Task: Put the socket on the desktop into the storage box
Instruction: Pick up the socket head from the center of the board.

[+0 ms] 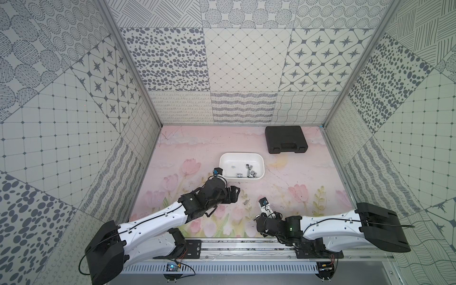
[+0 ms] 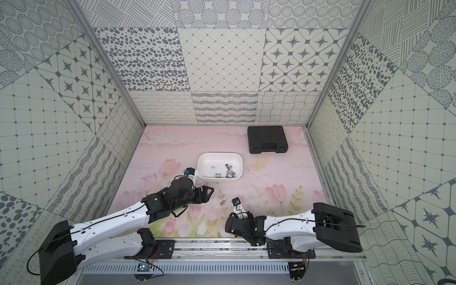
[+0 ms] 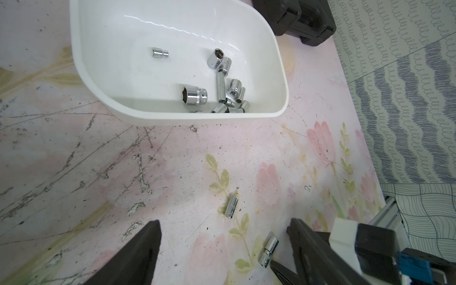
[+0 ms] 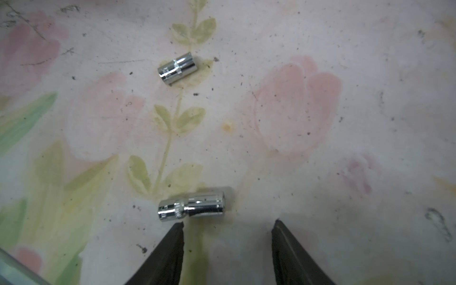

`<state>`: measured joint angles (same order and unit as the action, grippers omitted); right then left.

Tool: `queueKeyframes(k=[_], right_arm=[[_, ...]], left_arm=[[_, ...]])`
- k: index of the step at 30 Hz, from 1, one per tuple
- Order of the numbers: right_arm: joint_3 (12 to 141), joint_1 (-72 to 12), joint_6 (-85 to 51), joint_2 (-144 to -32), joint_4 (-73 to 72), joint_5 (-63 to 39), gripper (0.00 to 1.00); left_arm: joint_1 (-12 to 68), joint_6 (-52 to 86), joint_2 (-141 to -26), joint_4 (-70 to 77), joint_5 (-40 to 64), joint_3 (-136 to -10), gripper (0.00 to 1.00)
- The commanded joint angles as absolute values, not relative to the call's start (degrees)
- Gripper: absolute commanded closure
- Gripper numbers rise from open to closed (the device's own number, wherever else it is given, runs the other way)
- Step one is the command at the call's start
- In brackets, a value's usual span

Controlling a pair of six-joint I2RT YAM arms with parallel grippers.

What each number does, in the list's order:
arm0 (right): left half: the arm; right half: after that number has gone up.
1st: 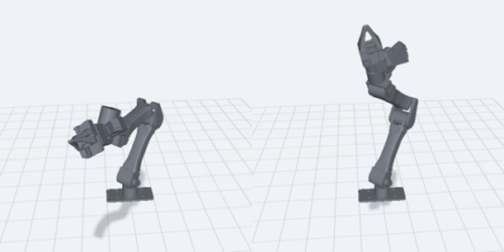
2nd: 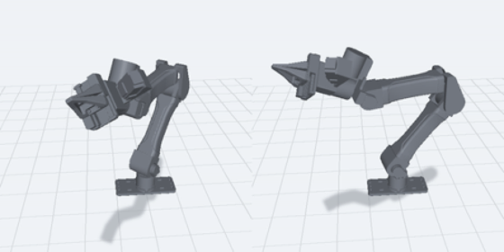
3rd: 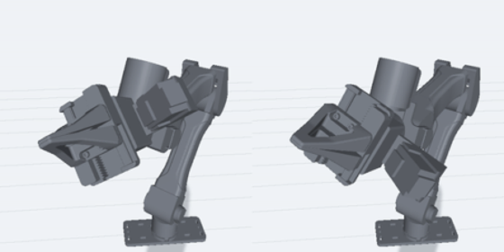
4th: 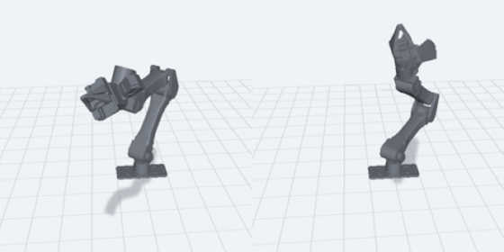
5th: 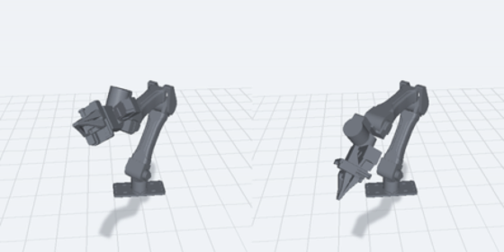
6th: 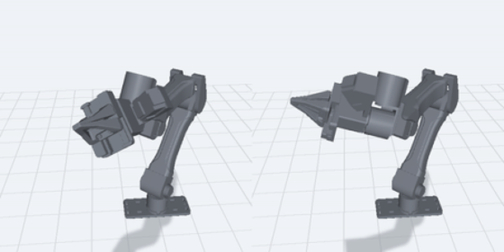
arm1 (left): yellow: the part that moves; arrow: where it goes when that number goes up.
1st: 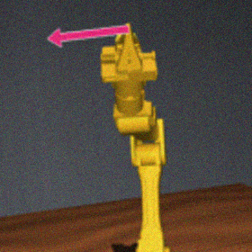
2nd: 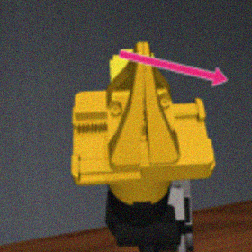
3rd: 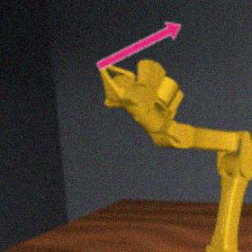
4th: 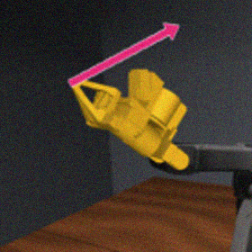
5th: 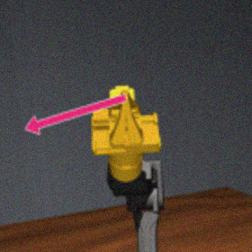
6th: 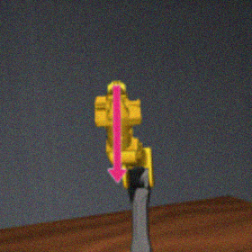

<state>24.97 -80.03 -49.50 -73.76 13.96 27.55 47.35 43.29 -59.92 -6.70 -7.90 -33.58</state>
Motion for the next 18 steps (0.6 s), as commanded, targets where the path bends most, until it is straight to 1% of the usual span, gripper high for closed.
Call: queueKeyframes(k=[1,9,18], right_arm=[[25.63,-80.33,-49.05,-75.18,11.74,26.49,0.39],[27.13,-79.86,-48.35,-77.52,11.69,28.19,0.37],[28.2,-78.77,-47.75,-80.64,10.2,28.29,0.4]], left_arm=[[47.85,42.42,-59.98,-6.94,-8.1,-33.14,0.14],[47.89,42.36,-60.29,-6.79,-8.09,-33.26,0.14],[47.81,42.28,-60.25,-6.87,-8.01,-33.23,0.14]])
